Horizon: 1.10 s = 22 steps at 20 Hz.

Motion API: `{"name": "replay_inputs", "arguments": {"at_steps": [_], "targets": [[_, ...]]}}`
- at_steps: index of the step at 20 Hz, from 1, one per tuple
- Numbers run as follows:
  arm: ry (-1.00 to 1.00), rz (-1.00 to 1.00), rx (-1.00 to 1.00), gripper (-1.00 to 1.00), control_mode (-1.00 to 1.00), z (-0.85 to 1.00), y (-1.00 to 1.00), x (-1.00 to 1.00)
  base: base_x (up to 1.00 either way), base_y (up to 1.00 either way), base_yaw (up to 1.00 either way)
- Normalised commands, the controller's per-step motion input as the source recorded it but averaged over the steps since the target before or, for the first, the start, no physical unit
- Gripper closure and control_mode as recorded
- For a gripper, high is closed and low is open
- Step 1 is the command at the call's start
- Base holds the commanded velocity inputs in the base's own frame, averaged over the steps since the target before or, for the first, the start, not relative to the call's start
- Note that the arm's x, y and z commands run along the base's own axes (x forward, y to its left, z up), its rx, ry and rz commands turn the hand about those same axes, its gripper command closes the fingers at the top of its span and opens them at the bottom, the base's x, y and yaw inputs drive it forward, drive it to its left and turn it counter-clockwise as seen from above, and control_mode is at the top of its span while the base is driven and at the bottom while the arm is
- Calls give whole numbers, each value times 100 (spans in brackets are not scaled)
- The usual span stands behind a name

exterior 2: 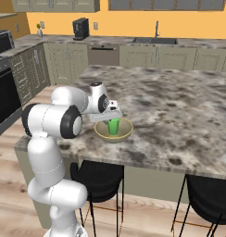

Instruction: Place the cup inside the bowl on the dining table and move the bowl to any counter.

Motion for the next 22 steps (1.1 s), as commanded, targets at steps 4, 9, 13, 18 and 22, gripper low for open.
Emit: {"name": "replay_inputs", "arguments": {"at_steps": [4, 9, 13, 18, 22], "targets": [[0, 1, 0, 100, -100, -28, -3, 9, 0, 0, 0], [0, 0, 0, 100, -100, -18, 0, 1, 0, 0, 0], [0, 0, 0, 100, -100, -3, 0, -1, 0, 0, 0], [0, 0, 0, -100, -100, 0, 0, 0, 0, 0, 0], [1, 0, 0, -100, -100, 0, 0, -7, 0, 0, 0]]}}
